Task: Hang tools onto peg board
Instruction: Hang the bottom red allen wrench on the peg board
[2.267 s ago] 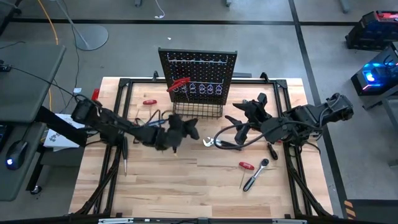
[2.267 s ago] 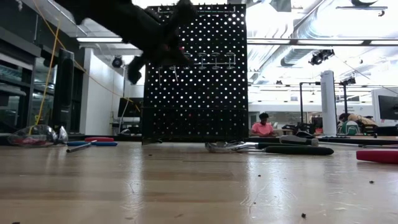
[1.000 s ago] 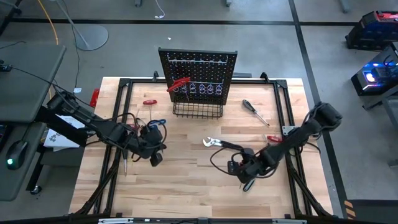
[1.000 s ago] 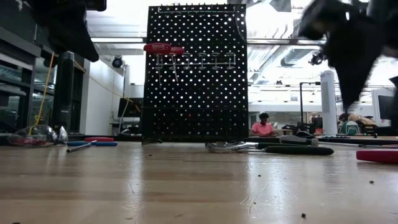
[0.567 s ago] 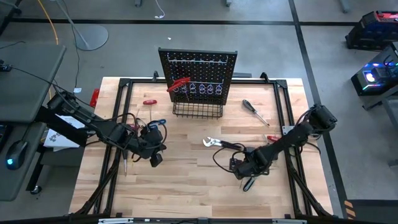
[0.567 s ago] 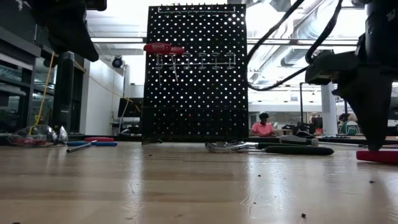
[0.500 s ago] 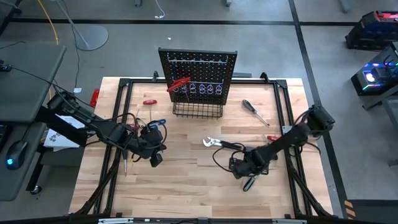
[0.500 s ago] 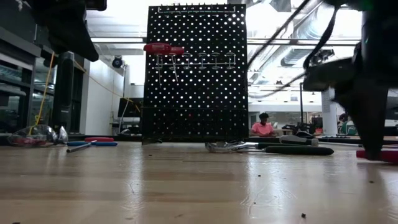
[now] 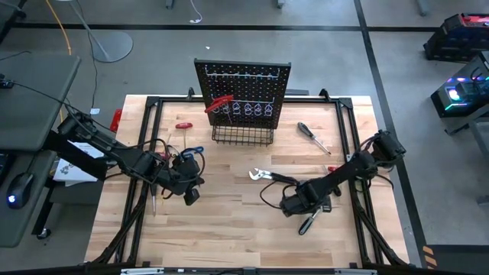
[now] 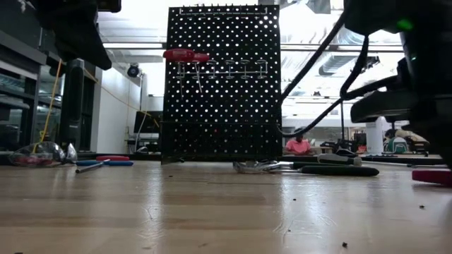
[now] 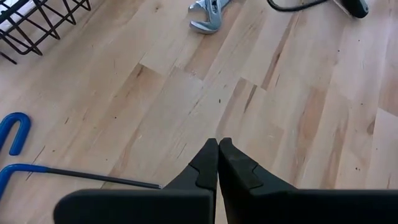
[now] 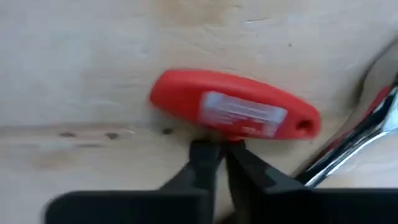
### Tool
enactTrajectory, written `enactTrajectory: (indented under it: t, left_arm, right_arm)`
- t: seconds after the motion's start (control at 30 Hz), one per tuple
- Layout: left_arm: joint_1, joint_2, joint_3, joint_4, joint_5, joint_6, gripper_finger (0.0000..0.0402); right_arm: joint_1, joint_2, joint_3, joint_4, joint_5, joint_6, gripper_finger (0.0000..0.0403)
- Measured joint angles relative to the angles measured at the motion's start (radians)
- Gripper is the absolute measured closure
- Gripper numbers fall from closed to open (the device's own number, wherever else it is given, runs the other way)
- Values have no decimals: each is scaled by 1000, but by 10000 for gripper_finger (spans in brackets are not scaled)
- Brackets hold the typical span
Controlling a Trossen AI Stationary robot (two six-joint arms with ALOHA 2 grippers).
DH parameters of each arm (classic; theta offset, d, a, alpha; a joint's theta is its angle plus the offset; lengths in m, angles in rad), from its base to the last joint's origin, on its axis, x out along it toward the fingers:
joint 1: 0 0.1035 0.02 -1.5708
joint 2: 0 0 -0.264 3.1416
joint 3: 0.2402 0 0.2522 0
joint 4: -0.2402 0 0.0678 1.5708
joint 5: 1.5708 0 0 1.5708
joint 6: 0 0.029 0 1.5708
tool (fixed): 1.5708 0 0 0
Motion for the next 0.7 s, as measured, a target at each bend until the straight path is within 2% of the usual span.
enactTrajectory:
  t: [0.17, 0.37, 0.5, 0.6, 0.7]
  left_arm:
    - [-2, -8, 0, 2, 7, 0, 401]
    - [-7, -116, 0, 122, 18, 33, 401]
    - [9, -217, 0, 308, -68, 126, 402]
    - [30, -263, 1, 448, -190, 231, 396]
    - [68, -272, 2, 580, -224, 378, 375]
  right_arm:
    - [3, -16, 1, -14, 34, -97, 399]
    - [68, -112, 80, -202, 331, -92, 402]
    - [109, -203, 159, -236, 550, -116, 402]
    - [123, -270, 242, -217, 786, -203, 402]
    - [112, -304, 328, -195, 996, -393, 403]
